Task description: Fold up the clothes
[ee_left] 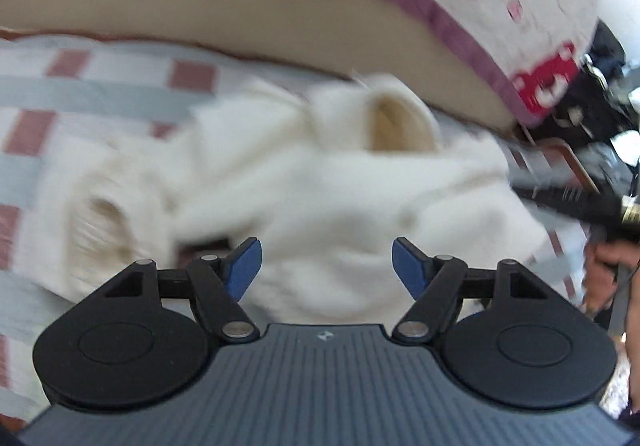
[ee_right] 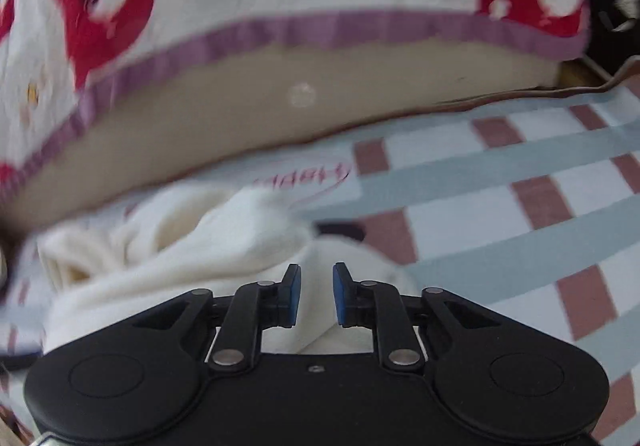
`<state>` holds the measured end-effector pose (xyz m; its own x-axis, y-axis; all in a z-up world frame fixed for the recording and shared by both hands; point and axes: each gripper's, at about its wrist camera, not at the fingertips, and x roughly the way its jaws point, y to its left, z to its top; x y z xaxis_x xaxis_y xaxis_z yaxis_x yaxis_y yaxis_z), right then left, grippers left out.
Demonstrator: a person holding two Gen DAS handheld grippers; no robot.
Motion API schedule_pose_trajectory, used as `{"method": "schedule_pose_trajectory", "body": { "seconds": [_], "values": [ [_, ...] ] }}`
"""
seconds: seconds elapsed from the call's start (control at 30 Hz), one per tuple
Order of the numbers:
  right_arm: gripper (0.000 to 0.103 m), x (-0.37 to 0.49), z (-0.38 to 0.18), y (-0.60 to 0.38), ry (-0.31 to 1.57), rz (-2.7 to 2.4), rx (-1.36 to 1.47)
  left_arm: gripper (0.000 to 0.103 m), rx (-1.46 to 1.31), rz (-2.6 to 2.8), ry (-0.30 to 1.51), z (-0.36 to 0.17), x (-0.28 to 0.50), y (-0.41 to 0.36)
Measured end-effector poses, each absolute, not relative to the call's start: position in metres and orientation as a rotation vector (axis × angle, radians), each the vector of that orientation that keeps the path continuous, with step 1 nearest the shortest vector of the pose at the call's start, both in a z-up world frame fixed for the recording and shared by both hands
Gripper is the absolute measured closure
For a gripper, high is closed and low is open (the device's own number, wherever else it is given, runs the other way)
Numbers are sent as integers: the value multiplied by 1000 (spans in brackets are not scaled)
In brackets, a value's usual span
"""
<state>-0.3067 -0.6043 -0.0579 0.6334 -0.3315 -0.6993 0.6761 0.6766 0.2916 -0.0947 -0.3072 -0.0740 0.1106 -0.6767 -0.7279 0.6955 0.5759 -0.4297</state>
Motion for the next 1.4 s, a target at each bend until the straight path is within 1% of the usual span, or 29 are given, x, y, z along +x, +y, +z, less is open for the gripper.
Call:
{"method": "schedule_pose_trajectory", "body": {
  "seconds": [0.03, 0.07, 0.13, 0.17, 0.23, 0.27, 0.3, 0.37, 0.4, 0.43, 0.5, 0.53, 0.73, 0.83, 0.87, 0.9, 0.97, 1.0, 1.03, 1.07, 1.1, 1.13, 1.2, 1.27, 1.3, 1.33, 1.37, 1.4],
  "values": [
    [72, -314, -49, -602, 618, -612, 563, 31, 25, -1022, 1062, -78, -100, -314],
    [64, -320, -43, -598, 583, -587, 549, 31, 26, -1031, 1068, -82, -105, -319],
    [55, -327, -38, -589, 551, -479, 558, 25, 21, -1041, 1081, -90, -112, -327],
    [51, -330, -39, -584, 548, -418, 571, 24, 16, -1039, 1089, -93, -114, -330],
    [51, -327, -42, -569, 582, -309, 562, 20, 5, -1038, 1106, -100, -116, -334],
    [50, -323, -43, -561, 603, -267, 535, 20, 3, -1044, 1121, -103, -116, -333],
    [50, -320, -42, -550, 625, -241, 474, 23, 11, -1062, 1136, -104, -116, -333],
    [50, -312, -38, -523, 657, -190, 314, 46, 30, -1105, 1165, -106, -114, -335],
    [50, -309, -35, -512, 650, -156, 246, 71, 54, -1113, 1158, -105, -115, -336],
    [50, -308, -33, -502, 635, -118, 193, 91, 82, -1114, 1134, -103, -117, -336],
    [49, -304, -30, -485, 611, -51, 95, 94, 121, -1117, 1079, -97, -121, -336],
    [46, -303, -31, -480, 608, -33, 59, 96, 114, -1131, 1059, -92, -122, -334],
    [41, -295, -38, -447, 624, -11, -193, 96, 39, -1227, 968, -64, -125, -323],
    [31, -285, -43, -438, 602, -105, -304, 96, -2, -1270, 935, -53, -126, -318],
    [28, -281, -44, -438, 596, -145, -322, 96, -16, -1284, 924, -49, -126, -316],
    [28, -275, -45, -442, 599, -183, -310, 99, -31, -1306, 910, -46, -127, -317],
    [28, -265, -44, -455, 601, -200, -222, 100, -42, -1353, 857, -39, -134, -321],
    [29, -263, -43, -462, 597, -194, -164, 100, -47, -1376, 829, -35, -137, -323],
    [38, -262, -42, -469, 586, -179, -99, 100, -34, -1375, 805, -33, -140, -325],
    [70, -262, -40, -475, 576, -163, -35, 100, -16, -1368, 782, -32, -143, -326],
    [87, -263, -39, -483, 563, -163, 21, 98, 1, -1360, 758, -30, -146, -327],
    [91, -267, -37, -492, 547, -182, 73, 96, 17, -1336, 754, -31, -146, -327],
    [93, -275, -34, -511, 512, -220, 177, 95, 46, -1279, 760, -35, -143, -326],
    [94, -287, -32, -531, 486, -291, 275, 84, 60, -1225, 781, -39, -136, -323],
    [94, -294, -31, -540, 486, -334, 314, 70, 66, -1184, 796, -41, -132, -321],
    [94, -301, -30, -549, 491, -392, 331, 52, 74, -1138, 812, -43, -127, -320],
    [94, -310, -29, -559, 502, -469, 323, 46, 96, -1081, 841, -48, -121, -321],
    [94, -319, -27, -569, 512, -545, 315, 46, 122, -1020, 874, -53, -115, -322]
  ]
}}
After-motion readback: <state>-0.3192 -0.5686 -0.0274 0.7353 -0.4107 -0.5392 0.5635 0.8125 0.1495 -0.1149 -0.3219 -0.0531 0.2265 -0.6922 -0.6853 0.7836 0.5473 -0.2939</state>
